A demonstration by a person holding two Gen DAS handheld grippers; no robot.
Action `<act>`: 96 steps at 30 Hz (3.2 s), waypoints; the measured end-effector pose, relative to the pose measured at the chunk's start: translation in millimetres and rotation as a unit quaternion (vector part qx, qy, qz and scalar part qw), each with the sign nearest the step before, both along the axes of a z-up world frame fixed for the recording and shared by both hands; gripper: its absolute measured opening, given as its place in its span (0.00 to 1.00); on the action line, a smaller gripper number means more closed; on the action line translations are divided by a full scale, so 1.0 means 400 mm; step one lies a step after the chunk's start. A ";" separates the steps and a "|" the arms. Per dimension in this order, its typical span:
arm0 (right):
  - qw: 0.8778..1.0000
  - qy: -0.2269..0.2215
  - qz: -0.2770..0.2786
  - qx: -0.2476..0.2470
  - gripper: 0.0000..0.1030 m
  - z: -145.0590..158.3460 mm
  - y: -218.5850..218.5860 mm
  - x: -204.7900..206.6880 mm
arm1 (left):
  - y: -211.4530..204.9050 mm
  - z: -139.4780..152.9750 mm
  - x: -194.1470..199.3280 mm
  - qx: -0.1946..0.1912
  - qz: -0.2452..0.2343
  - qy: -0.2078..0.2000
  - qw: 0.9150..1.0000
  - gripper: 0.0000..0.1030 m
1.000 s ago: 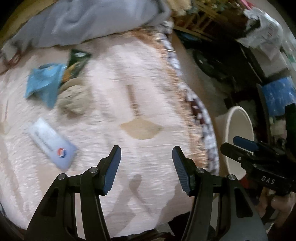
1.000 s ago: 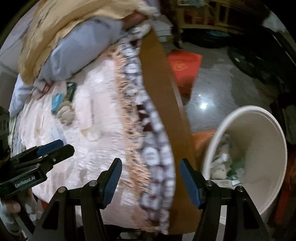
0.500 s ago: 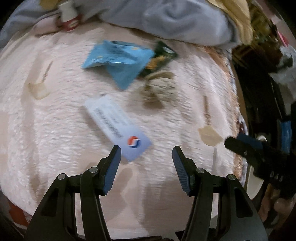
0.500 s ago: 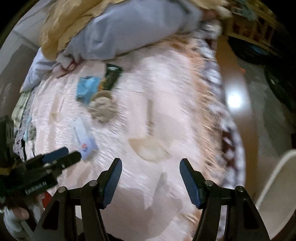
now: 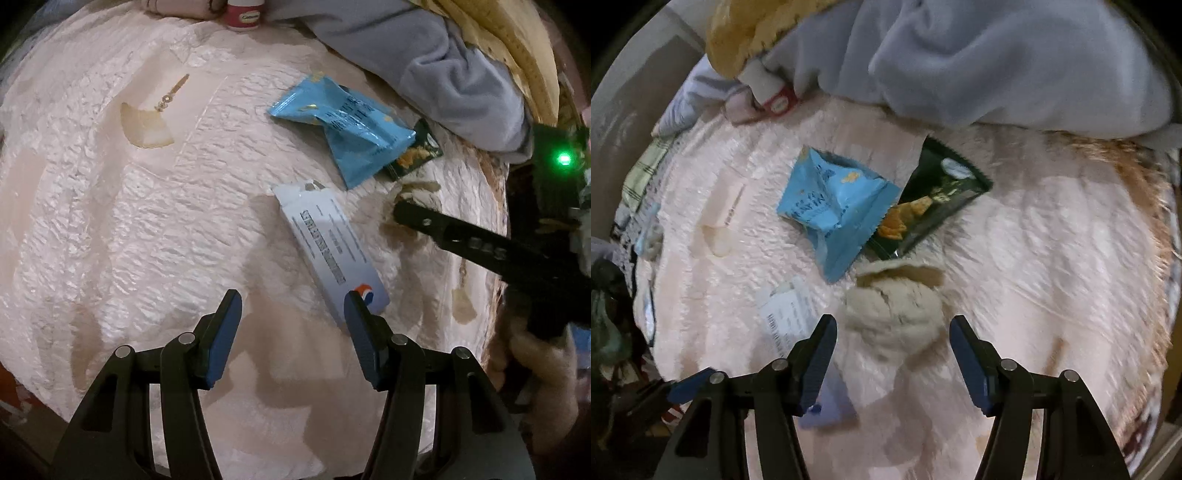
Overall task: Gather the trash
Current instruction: 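Grasp the white medicine tablet box with the left gripper while the right grasps the beige tissue lump, then carry the medicine box and tissue lump toward the white bucket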
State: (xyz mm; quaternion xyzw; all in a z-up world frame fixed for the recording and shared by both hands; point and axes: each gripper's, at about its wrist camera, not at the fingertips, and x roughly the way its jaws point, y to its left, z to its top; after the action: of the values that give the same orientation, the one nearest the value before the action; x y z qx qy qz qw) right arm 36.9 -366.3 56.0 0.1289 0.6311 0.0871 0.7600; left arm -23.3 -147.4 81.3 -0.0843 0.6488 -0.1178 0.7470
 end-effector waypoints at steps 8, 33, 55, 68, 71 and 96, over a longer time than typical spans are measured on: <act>0.999 -0.043 -0.020 0.002 0.24 0.072 -0.054 -0.032 | -0.040 -0.029 0.028 -0.027 0.002 0.008 1.000 0.55; 0.998 -0.037 -0.043 0.018 0.24 0.149 -0.175 -0.277 | -0.158 -0.037 0.040 -0.049 -0.031 -0.001 0.998 0.44; 0.986 -0.023 -0.163 -0.007 0.24 0.264 -0.432 -0.587 | -0.537 0.133 -0.173 -0.057 -0.235 -0.046 0.969 0.44; 0.960 -0.007 -0.279 -0.026 0.24 0.279 -0.626 -0.806 | -0.799 0.139 -0.302 -0.061 -0.344 -0.040 0.936 0.44; 0.954 -0.002 -0.299 -0.026 0.24 0.274 -0.651 -0.844 | -0.850 0.137 -0.330 -0.061 -0.367 -0.040 0.927 0.44; 0.915 0.051 -0.401 -0.003 0.24 0.177 -0.776 -0.957 | -1.058 0.070 -0.418 -0.042 -0.437 -0.008 0.898 0.44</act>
State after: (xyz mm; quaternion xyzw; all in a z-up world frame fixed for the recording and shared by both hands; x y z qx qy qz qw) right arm -345.8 -676.8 126.8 0.3733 0.5642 -0.2336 0.6984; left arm -190.6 -570.5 109.3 0.1771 0.6088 -0.4605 0.6212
